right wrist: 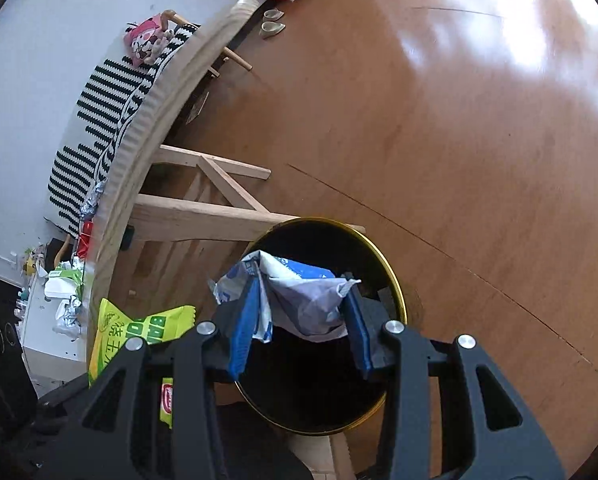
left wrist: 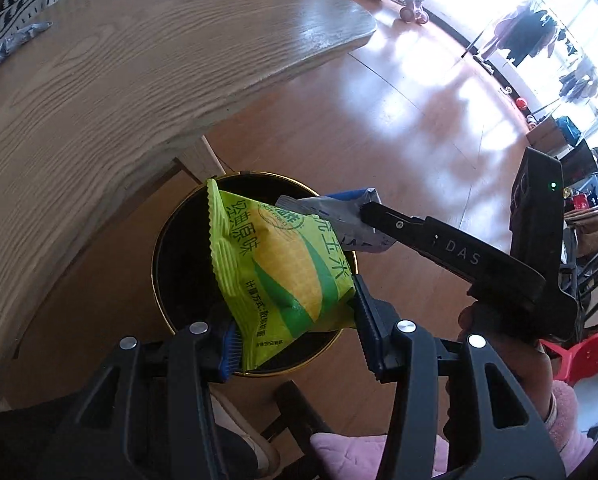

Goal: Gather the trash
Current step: 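Carry both items to the black bin and open both grippers over it, then grasp the green-white carton with the right gripper while the left gripper grasps the white paper cup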

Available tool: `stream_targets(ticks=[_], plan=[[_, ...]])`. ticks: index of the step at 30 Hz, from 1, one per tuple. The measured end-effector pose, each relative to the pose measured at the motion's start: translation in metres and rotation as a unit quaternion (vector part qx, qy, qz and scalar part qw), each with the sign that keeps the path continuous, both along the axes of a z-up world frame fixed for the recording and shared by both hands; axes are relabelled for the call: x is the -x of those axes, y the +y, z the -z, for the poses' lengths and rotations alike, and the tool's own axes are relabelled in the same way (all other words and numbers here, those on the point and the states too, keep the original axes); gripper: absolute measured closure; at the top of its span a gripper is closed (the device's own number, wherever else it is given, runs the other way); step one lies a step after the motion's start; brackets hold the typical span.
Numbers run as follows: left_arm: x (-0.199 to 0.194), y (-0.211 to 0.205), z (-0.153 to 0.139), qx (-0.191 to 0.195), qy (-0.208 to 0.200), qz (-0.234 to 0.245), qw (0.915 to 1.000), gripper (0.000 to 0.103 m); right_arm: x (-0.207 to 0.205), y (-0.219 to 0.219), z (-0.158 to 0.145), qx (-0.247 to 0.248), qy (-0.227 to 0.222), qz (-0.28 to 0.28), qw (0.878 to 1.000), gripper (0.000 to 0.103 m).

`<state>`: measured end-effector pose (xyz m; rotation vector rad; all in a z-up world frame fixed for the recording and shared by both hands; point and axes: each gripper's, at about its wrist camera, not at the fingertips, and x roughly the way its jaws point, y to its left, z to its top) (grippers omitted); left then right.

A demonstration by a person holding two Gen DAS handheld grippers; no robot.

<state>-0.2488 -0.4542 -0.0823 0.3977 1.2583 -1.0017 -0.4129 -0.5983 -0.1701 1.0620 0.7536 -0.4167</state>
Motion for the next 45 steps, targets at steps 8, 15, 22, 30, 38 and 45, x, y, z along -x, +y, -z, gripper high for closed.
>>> stream_targets(ticks=[8,15,22,30,38,45], plan=[[0.000,0.005,0.002,0.015,0.014,-0.031,0.9993,0.006,-0.004,-0.015,-0.002,-0.045,0.001,0.007,0.999,0.014],[0.000,0.018,-0.064,0.081,-0.082,-0.009,0.9933,0.006,0.013,-0.019,-0.031,0.067,0.064,0.091,0.991,0.007],[-0.071,0.117,-0.175,0.168,-0.197,-0.097,0.9611,0.006,-0.018,0.009,-0.085,0.255,0.103,0.072,0.959,0.007],[-0.191,0.299,-0.169,0.044,-0.252,-0.290,0.9222,0.006,-0.122,0.071,-0.154,0.296,-0.010,-0.058,0.953,0.007],[-0.267,0.387,-0.124,0.023,-0.207,-0.427,0.8799,0.006,-0.284,0.192,-0.243,0.293,-0.119,-0.281,0.906,0.007],[-0.292,0.395,-0.097,0.019,-0.192,-0.400,0.8961,0.006,-0.382,0.280,-0.204,0.281,-0.069,-0.375,0.881,0.007]])
